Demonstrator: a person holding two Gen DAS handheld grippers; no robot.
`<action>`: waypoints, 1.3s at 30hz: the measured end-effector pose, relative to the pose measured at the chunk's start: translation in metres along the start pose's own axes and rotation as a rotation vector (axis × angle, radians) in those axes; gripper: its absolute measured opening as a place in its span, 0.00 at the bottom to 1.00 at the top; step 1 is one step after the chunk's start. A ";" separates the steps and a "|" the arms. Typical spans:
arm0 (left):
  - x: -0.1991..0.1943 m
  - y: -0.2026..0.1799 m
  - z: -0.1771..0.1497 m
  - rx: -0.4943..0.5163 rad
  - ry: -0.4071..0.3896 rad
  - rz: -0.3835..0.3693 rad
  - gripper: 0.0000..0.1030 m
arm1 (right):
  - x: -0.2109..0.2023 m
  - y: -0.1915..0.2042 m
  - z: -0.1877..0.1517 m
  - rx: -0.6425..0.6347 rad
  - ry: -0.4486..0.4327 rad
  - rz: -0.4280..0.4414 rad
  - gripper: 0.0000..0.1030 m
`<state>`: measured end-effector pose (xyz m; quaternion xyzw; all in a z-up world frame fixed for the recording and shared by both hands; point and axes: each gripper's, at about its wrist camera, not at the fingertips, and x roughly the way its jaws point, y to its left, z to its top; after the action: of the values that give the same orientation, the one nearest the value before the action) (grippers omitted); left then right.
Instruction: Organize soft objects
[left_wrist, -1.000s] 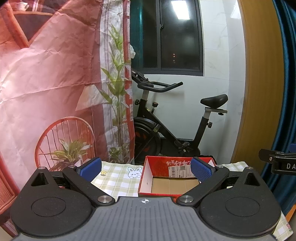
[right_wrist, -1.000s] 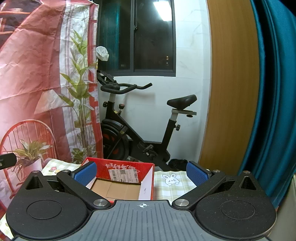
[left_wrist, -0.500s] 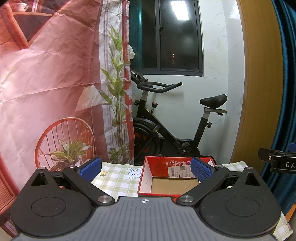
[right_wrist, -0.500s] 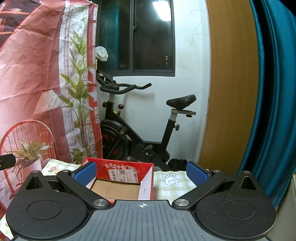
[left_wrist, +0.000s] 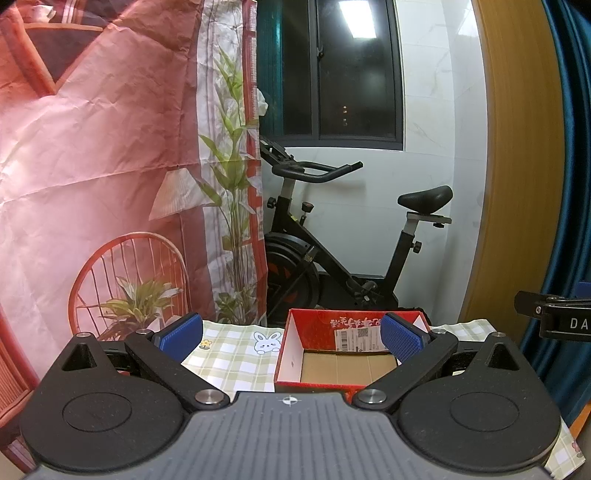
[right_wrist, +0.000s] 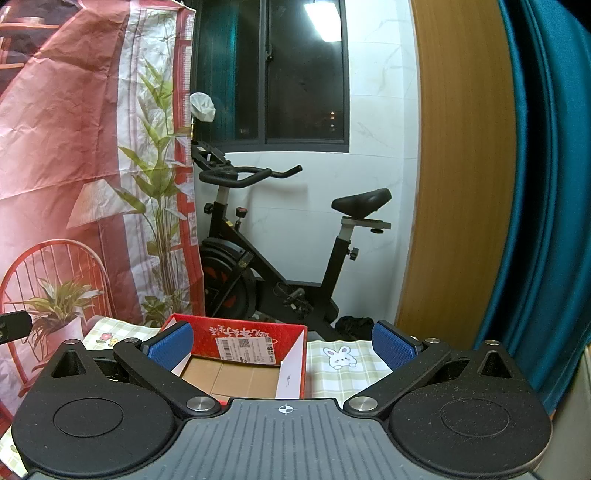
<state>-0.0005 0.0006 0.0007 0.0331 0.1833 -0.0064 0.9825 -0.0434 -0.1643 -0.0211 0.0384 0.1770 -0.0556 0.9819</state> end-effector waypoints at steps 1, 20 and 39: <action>0.000 0.000 0.000 0.000 0.000 0.000 1.00 | 0.000 0.000 0.000 0.000 0.000 0.000 1.00; 0.000 0.000 0.000 0.000 -0.001 0.000 1.00 | 0.000 0.000 0.000 0.000 -0.001 0.000 1.00; 0.001 0.000 -0.007 0.023 -0.017 -0.002 1.00 | 0.001 -0.003 -0.002 0.033 -0.027 0.055 1.00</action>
<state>-0.0023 0.0007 -0.0063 0.0440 0.1750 -0.0100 0.9835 -0.0436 -0.1675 -0.0234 0.0586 0.1617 -0.0318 0.9846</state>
